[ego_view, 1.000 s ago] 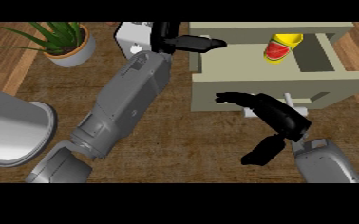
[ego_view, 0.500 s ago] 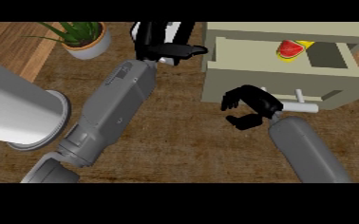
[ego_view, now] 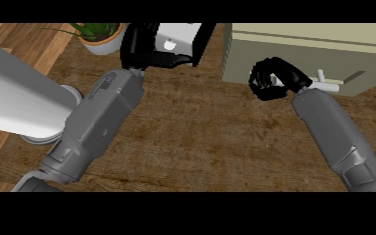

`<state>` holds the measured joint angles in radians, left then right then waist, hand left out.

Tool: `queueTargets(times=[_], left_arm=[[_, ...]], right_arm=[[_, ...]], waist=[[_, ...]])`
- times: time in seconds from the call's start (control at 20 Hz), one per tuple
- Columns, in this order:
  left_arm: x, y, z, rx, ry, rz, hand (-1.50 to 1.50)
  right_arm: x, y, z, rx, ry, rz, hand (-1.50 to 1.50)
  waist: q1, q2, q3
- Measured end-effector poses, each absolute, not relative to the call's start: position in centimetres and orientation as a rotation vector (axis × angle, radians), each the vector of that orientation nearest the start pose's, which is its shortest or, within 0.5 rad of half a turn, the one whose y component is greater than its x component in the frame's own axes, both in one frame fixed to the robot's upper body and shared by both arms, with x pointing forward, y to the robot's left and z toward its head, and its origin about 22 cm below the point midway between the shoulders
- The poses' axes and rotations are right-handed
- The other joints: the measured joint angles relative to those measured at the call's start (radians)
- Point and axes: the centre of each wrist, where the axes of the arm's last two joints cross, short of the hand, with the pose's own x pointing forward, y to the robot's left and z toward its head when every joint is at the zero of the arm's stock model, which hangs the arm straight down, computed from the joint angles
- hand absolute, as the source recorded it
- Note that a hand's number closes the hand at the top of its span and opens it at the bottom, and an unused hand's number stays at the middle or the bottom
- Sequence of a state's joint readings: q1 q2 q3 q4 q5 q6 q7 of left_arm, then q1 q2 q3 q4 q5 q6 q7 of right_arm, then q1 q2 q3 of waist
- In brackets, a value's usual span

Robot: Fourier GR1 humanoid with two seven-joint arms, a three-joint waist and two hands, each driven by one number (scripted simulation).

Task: Pick up the cup, place it into the drawer and close the drawer

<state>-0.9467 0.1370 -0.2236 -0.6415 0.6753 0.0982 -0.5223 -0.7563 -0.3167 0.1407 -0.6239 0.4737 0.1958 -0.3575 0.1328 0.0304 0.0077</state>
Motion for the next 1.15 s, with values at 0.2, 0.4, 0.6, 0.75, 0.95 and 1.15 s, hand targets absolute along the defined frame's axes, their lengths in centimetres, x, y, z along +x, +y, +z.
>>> queueTargets(times=[0.2,0.4,0.6,0.75,0.95,1.15], left_arm=[[42.3,14.5,7.2,-0.394,-1.904,0.073,-1.5],[42.0,15.2,6.8,-0.403,-1.897,0.056,-1.5],[41.8,15.8,6.6,-0.416,-1.889,0.04,-1.5],[41.7,16.0,6.5,-0.427,-1.887,0.032,-1.5],[41.5,16.4,6.3,-0.443,-1.882,0.023,-1.5],[41.4,16.6,6.2,-0.46,-1.881,0.02,-1.5]], right_arm=[[40.8,-26.1,2.7,-0.186,-1.505,1.014,1.5],[40.9,-26.7,2.8,-0.131,-1.506,0.966,1.5],[40.8,-27.4,2.9,-0.081,-1.509,0.934,1.5],[40.8,-27.9,3.1,-0.044,-1.504,0.916,1.5],[40.6,-28.8,3.3,-0.004,-1.501,0.902,1.5],[40.4,-29.4,3.6,0.034,-1.499,0.896,1.5]], waist=[[0.011,-0.002,0.003],[0.02,-0.002,0.004],[0.031,0.0,0.007],[0.037,0.002,0.009],[0.049,0.006,0.01],[0.058,0.009,0.014]])
